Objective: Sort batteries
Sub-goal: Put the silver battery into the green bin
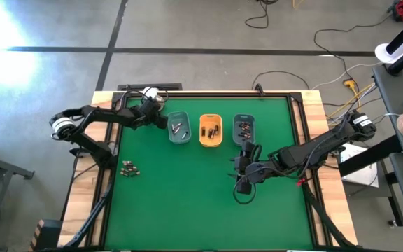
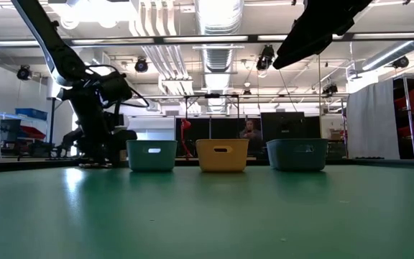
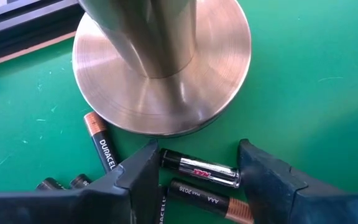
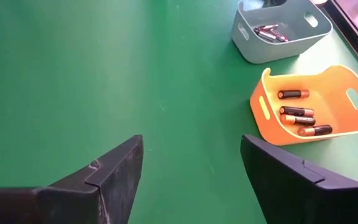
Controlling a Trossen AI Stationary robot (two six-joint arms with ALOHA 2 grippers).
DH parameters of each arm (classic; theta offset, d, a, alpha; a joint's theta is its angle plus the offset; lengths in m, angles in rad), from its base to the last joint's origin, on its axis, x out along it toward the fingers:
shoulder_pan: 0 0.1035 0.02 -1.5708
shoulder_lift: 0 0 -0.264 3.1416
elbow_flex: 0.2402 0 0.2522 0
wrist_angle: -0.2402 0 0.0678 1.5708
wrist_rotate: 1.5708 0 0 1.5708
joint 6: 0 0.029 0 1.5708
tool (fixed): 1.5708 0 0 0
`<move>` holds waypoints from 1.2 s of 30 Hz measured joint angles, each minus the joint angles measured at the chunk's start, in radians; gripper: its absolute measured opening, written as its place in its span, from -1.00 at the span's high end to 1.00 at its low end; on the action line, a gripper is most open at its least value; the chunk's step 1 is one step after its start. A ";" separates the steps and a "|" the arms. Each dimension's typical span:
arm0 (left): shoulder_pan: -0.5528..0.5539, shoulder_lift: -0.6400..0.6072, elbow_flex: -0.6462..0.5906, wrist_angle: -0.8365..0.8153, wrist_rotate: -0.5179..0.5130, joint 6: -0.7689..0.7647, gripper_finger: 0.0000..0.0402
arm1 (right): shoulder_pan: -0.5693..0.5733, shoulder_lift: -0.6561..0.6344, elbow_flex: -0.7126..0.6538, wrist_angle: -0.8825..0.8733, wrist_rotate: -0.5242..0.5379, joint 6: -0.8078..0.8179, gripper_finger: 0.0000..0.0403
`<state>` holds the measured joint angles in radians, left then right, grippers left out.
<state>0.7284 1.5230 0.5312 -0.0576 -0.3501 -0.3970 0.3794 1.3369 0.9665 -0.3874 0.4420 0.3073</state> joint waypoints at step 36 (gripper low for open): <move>-0.005 -0.005 -0.002 -0.043 0.028 0.072 0.03 | 0.000 0.000 0.003 -0.028 0.001 0.023 -0.24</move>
<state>0.7231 1.5179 0.5294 -0.1006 -0.3225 -0.3248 0.3794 1.3369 0.9695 -0.4153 0.4431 0.3305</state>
